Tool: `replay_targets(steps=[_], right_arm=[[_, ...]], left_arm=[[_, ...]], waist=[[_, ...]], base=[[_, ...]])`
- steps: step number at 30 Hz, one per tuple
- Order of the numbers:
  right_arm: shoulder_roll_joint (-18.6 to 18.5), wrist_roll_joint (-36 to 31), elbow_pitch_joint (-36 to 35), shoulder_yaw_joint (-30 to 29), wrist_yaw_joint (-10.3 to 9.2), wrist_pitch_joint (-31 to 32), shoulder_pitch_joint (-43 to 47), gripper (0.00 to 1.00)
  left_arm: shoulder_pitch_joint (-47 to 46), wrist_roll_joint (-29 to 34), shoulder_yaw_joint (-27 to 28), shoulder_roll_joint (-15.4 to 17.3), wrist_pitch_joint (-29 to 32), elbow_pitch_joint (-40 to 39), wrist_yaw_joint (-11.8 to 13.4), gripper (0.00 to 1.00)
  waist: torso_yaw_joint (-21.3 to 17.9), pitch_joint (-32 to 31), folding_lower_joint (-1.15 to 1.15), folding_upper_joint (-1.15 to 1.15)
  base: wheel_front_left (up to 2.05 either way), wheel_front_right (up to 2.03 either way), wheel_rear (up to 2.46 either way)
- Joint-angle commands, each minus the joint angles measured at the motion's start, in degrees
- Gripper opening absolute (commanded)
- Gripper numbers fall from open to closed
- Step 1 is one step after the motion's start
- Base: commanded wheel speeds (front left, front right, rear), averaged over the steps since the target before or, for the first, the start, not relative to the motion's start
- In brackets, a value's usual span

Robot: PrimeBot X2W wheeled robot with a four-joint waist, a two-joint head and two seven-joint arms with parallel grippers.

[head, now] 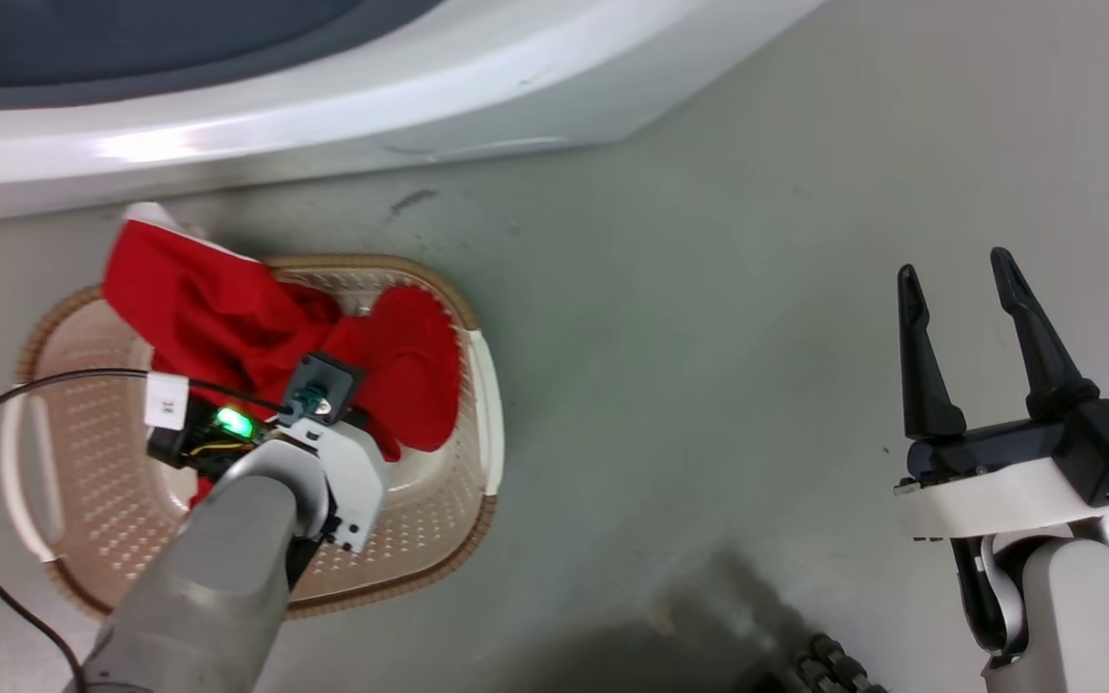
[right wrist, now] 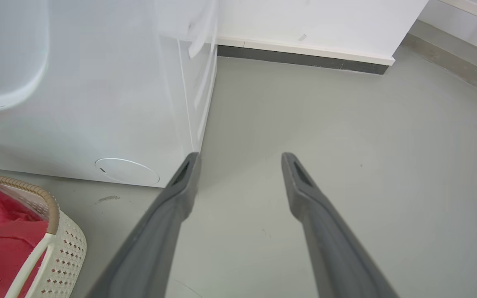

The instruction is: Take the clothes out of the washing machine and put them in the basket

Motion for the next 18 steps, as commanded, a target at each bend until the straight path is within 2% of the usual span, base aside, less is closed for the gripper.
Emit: replay_targets(steps=[1,11,12,13,18], right_arm=[[0.1,0.5,-0.5,0.3,-0.06,-0.1,-1.3,1.00],[0.1,2.7,-1.4,1.4,-0.06,-0.1,-2.5,1.00],[0.1,2.7,-1.4,1.4,-0.06,-0.1,-2.6,1.00],[0.1,2.6,-1.3,1.4,-0.06,-0.1,-2.6,1.00],[0.1,2.1,-0.7,1.0,-0.06,-0.1,-2.7,1.00]], left_arm=[[-1.2,0.1,0.0,0.6,-0.4,1.0,0.0,0.00],[-4.4,-1.5,1.3,0.8,0.0,8.9,2.4,0.00],[-4.5,-1.5,1.3,0.7,-0.1,9.1,2.4,0.39],[-4.5,-1.6,1.3,0.6,-0.2,9.3,2.7,1.00],[-3.0,-1.8,0.9,-0.2,-0.5,9.7,2.7,1.00]], waist=[[-2.7,3.0,-0.01,0.00],[-5.1,6.2,-0.01,0.00],[-5.1,6.3,-0.01,0.00],[-5.1,6.2,-0.01,0.00],[-4.3,4.0,-0.01,0.00]], base=[[0.00,0.00,0.00],[0.00,0.00,0.00],[0.00,0.00,0.00],[0.00,0.00,0.00],[0.00,0.00,0.00]])
